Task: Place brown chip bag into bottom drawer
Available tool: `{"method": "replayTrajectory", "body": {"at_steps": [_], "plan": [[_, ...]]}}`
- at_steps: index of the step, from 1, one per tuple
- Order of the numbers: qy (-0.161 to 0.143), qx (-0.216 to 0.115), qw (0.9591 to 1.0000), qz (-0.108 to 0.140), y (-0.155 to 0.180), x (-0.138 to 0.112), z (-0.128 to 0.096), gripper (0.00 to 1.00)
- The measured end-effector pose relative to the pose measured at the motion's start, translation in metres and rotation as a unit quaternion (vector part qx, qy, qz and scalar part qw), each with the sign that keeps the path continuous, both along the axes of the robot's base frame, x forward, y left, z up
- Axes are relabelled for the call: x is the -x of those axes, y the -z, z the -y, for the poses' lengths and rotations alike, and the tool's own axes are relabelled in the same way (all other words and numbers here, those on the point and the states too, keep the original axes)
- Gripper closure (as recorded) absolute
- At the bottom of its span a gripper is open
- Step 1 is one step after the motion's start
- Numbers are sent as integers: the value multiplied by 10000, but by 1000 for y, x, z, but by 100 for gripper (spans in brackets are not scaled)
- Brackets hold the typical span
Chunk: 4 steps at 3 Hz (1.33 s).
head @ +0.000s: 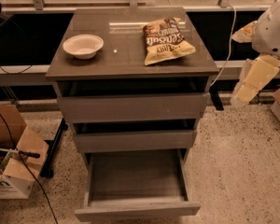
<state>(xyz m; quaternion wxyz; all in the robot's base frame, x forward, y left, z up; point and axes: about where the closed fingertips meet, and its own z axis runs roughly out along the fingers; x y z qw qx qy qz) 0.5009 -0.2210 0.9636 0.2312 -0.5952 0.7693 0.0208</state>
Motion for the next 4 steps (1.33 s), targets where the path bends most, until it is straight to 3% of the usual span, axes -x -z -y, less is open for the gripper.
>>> {"method": "replayTrajectory", "body": {"at_steps": [1,2,3,4], "plan": [[235,-34,9997,-102,10,-1,-1,0],[615,-408,9973,-58,31,-24,-20,0],[857,-1044,9900,406,35,-78,-41,0],[1064,-1391,9817,752,36,-136,-46,0]]}}
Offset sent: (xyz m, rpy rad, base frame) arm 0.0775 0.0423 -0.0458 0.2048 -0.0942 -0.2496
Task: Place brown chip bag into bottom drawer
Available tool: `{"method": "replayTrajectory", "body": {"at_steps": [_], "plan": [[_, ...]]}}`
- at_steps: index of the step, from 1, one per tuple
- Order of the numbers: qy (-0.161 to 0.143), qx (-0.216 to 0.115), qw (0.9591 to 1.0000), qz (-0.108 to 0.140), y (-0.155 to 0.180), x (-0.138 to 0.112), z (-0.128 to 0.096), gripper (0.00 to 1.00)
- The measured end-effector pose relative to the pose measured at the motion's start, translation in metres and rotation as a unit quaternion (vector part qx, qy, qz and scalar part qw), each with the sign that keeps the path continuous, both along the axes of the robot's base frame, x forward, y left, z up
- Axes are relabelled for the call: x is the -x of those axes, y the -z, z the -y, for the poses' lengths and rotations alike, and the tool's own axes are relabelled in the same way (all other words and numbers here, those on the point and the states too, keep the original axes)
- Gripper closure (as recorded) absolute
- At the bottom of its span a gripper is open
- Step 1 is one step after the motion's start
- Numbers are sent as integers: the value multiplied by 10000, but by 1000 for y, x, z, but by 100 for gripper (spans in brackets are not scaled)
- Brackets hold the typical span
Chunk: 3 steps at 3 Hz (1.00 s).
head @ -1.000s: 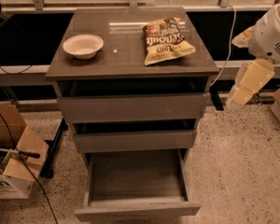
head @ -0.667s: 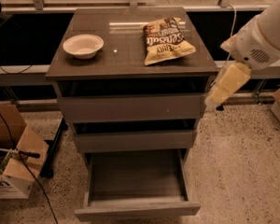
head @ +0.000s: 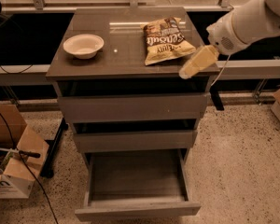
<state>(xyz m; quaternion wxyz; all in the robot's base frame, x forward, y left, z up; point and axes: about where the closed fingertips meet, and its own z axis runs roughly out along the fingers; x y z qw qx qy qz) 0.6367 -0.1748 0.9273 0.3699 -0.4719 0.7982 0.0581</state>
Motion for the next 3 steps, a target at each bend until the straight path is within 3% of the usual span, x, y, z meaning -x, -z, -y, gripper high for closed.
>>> {"method": "replayTrajectory", "body": {"at_steps": [1,2,3], "plan": [[273,-419,9985,215,3,-78,5,0],[350,-617,9972,221,10,-125,7,0],[421,-755,9962,55,32,-170,4,0]]}}
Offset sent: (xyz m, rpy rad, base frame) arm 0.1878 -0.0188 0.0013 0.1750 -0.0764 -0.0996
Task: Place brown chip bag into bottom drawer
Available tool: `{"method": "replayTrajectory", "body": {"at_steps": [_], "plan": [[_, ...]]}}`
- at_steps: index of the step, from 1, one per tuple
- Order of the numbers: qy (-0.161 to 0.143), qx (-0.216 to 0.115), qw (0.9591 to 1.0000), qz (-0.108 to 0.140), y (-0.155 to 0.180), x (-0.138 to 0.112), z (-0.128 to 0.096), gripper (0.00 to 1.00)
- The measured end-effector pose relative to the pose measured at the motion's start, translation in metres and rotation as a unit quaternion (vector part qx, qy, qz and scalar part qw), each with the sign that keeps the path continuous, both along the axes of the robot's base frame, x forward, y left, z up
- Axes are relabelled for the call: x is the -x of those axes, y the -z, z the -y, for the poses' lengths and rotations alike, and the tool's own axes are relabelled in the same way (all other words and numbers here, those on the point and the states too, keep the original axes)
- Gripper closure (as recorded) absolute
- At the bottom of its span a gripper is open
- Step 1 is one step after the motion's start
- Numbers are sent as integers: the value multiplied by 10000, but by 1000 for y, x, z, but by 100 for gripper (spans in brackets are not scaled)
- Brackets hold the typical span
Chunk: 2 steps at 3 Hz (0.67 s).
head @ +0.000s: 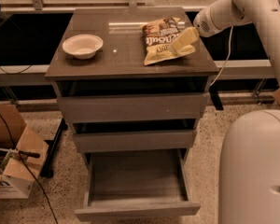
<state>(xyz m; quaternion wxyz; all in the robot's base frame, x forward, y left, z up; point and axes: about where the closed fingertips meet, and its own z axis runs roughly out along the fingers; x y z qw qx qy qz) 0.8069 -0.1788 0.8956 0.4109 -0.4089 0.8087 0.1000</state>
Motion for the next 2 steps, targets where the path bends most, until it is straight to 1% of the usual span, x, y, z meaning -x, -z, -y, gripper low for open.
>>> {"method": "replayTrajectory", "body": {"at_steps": [1,2], "plan": [[9,-99,9999,-133,16,-18,-4,0],[-79,-131,9997,-178,24,-25,-12,19]]}}
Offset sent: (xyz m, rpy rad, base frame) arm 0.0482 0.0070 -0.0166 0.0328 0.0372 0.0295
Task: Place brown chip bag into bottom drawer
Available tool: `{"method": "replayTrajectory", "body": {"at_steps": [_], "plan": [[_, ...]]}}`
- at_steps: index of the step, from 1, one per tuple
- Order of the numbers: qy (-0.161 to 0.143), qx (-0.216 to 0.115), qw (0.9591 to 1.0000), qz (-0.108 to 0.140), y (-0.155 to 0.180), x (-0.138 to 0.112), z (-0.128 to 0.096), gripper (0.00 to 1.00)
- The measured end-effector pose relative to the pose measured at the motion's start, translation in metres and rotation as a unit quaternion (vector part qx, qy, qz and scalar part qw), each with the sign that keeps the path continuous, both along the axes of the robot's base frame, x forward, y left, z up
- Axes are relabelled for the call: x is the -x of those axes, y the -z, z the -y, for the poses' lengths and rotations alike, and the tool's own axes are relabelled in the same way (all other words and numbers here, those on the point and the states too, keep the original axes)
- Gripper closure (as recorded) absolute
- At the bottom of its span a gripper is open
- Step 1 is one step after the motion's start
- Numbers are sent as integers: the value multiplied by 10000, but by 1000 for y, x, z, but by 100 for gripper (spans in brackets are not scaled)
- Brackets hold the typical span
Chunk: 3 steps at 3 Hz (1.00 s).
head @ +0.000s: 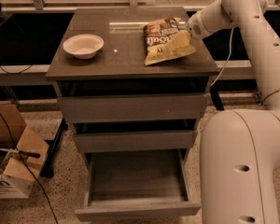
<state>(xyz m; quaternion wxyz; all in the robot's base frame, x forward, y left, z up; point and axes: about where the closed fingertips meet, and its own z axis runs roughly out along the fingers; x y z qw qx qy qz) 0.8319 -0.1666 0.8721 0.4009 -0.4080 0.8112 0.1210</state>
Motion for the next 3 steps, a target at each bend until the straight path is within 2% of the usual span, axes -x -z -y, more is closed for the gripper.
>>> {"method": "replayTrajectory", "body": {"at_steps": [2,3], "plan": [[-148,-28,9996,-227,21,1,-5,66],[-296,-30,9994,-150,17,6,-8,96]]}}
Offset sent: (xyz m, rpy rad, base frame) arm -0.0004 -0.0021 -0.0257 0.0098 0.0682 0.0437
